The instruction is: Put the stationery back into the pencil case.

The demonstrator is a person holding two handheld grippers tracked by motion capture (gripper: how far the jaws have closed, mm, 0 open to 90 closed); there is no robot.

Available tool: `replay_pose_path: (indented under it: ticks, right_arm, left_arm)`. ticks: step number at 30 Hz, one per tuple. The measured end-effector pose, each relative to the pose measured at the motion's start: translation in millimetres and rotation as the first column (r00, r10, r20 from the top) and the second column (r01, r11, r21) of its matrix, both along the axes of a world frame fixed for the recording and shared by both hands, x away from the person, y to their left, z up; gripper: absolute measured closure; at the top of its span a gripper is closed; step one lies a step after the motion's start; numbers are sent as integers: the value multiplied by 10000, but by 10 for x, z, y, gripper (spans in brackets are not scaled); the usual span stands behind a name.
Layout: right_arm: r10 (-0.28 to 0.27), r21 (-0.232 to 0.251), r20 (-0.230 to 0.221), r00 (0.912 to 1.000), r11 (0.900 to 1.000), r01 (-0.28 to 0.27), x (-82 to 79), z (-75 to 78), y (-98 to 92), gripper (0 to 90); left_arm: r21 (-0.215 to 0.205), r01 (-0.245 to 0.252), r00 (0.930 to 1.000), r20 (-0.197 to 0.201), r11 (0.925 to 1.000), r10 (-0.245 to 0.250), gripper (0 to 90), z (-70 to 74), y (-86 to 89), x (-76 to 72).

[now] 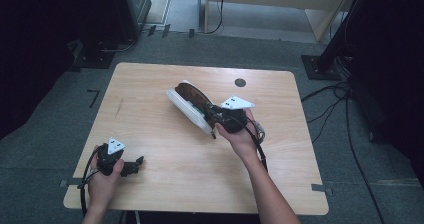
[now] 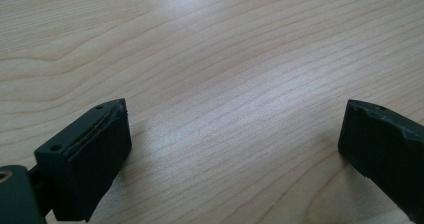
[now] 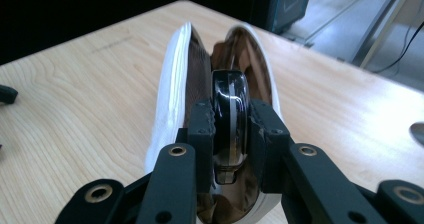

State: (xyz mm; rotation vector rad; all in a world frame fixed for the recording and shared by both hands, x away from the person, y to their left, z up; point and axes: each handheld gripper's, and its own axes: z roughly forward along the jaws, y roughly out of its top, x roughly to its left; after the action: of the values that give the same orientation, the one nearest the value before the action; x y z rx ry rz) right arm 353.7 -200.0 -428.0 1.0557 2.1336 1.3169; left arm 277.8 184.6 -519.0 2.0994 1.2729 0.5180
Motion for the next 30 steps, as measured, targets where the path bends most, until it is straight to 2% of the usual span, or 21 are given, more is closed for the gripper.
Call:
replay_pose_path:
  ticks: [9, 14, 23, 30]
  right_arm:
    - [-71, -463, -444, 9990, 9989, 51, 92, -106, 67, 740]
    - [-56, -557, -752, 9971, 9984, 14, 150, -173, 113, 739]
    - [-214, -738, -858, 9961, 9972, 150, 250, -269, 198, 739]
    - [-466, -940, -933, 9945, 9949, 378, 318, -258, 307, 739]
  left_arm:
    - [-5, 93, 10000, -10, 10000, -93, 7, 0, -3, -1]
    - [3, 123, 9999, -3, 9999, -123, 8, 0, -4, -2]
    - [6, 214, 9998, 4, 9998, -214, 8, 0, -7, -3]
    - [14, 233, 9997, -4, 9997, -233, 8, 0, -7, -4]
